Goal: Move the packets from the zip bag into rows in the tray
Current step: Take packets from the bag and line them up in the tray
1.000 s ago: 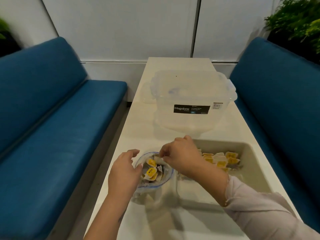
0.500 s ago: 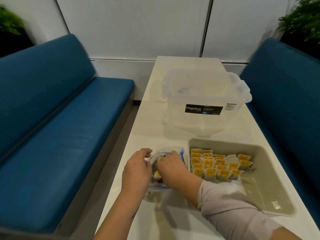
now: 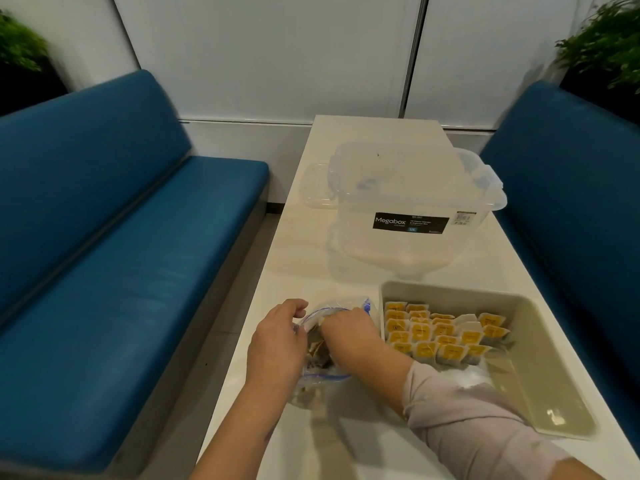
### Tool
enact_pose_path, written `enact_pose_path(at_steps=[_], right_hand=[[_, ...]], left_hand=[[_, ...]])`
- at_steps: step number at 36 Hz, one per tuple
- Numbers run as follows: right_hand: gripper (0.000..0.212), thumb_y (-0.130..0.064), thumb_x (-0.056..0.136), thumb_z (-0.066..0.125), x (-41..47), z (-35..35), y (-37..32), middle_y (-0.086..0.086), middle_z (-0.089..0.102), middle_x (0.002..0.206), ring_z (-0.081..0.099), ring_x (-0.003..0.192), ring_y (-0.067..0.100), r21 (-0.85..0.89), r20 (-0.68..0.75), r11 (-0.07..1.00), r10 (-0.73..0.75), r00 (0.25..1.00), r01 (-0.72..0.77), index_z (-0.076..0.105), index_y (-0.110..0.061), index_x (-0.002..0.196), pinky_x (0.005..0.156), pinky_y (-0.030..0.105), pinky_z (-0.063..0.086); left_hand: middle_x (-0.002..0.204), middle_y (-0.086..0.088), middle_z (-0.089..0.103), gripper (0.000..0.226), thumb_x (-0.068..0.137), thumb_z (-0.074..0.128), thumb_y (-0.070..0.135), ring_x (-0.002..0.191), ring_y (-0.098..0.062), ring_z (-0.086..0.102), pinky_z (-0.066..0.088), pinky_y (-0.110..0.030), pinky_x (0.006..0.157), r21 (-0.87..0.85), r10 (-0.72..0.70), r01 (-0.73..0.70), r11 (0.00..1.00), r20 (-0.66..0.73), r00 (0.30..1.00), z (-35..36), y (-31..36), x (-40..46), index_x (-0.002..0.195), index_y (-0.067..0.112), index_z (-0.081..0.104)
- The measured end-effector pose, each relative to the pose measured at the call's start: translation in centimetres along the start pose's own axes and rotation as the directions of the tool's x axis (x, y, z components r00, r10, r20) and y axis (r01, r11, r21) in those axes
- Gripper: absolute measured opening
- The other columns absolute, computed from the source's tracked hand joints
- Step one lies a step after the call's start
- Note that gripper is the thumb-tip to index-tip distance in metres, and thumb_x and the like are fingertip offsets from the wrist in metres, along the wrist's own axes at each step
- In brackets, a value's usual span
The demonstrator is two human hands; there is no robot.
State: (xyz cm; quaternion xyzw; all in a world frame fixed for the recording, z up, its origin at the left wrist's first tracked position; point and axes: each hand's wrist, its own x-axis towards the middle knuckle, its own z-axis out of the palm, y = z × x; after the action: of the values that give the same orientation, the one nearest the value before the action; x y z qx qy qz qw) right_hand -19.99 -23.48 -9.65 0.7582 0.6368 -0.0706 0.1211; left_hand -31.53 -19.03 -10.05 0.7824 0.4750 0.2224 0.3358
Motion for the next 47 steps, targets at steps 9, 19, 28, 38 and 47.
enact_pose_path(at_steps=[9, 19, 28, 38, 47], right_hand=[[0.012, -0.011, 0.080, 0.060, -0.3, -1.7, 1.5, 0.005, 0.045, 0.059, 0.046, 0.069, 0.028, 0.319, 0.033, 0.944, 0.077, 0.996, -0.084, 0.059, -0.010, 0.068, 0.054, 0.025, 0.032], [0.025, -0.028, 0.087, 0.064, -1.5, -2.5, 3.1, -0.001, 0.055, 0.064, 0.048, 0.065, 0.016, 0.597, 0.042, 0.790, 0.142, 0.989, -0.138, 0.061, -0.014, 0.067, 0.060, 0.024, 0.036], [0.016, -0.019, 0.079, 0.064, -2.2, -5.2, 4.3, -0.002, 0.057, 0.062, 0.051, 0.060, 0.012, 0.788, 0.052, 0.584, 0.249, 0.967, -0.193, 0.061, -0.016, 0.063, 0.057, 0.025, 0.040], [0.019, -0.016, 0.082, 0.061, -3.5, -7.6, 5.1, 0.003, 0.053, 0.052, 0.035, 0.041, 0.014, 0.966, 0.084, 0.207, 0.322, 0.943, -0.157, 0.057, -0.007, 0.066, 0.043, 0.021, 0.026], [0.021, -0.020, 0.088, 0.061, -5.0, -7.8, 5.4, 0.009, 0.067, 0.061, 0.026, 0.034, 0.011, 0.990, 0.136, -0.008, 0.253, 0.958, -0.138, 0.064, -0.002, 0.077, 0.039, 0.018, 0.021]], left_hand=[[0.101, 0.021, 0.059, 0.040, 0.084, 0.053, 0.004, 0.084, -0.009, 0.058, 0.052, -0.033, 0.074, 0.024, 0.001, -0.001, 1.000, -0.010, 1.000, -0.1, -0.2, 0.2, 0.112, 0.032, 0.059], [0.120, 0.015, 0.057, 0.037, 0.088, 0.058, 0.013, 0.104, -0.010, 0.056, 0.050, -0.030, 0.083, 0.079, 0.028, -0.029, 0.996, 0.009, 1.000, -0.4, 0.3, -0.2, 0.120, 0.030, 0.056], [0.111, 0.023, 0.058, 0.028, 0.089, 0.059, 0.011, 0.111, -0.004, 0.050, 0.042, -0.028, 0.099, -0.017, 0.241, -0.244, 0.970, -0.119, 0.963, -0.6, 1.5, -0.9, 0.112, 0.027, 0.063], [0.142, 0.016, 0.039, 0.080, 0.077, 0.072, 0.007, 0.134, -0.006, 0.036, 0.024, -0.005, 0.107, -0.123, 0.438, -0.441, 0.889, -0.054, 0.897, 1.0, 3.1, -1.7, 0.141, 0.031, 0.031], [0.124, 0.013, 0.058, 0.049, 0.094, 0.049, 0.002, 0.110, 0.003, 0.055, 0.043, -0.006, 0.091, -0.357, 0.268, -0.283, 0.890, -0.091, 0.959, 1.4, 5.2, -2.3, 0.126, 0.039, 0.047]])
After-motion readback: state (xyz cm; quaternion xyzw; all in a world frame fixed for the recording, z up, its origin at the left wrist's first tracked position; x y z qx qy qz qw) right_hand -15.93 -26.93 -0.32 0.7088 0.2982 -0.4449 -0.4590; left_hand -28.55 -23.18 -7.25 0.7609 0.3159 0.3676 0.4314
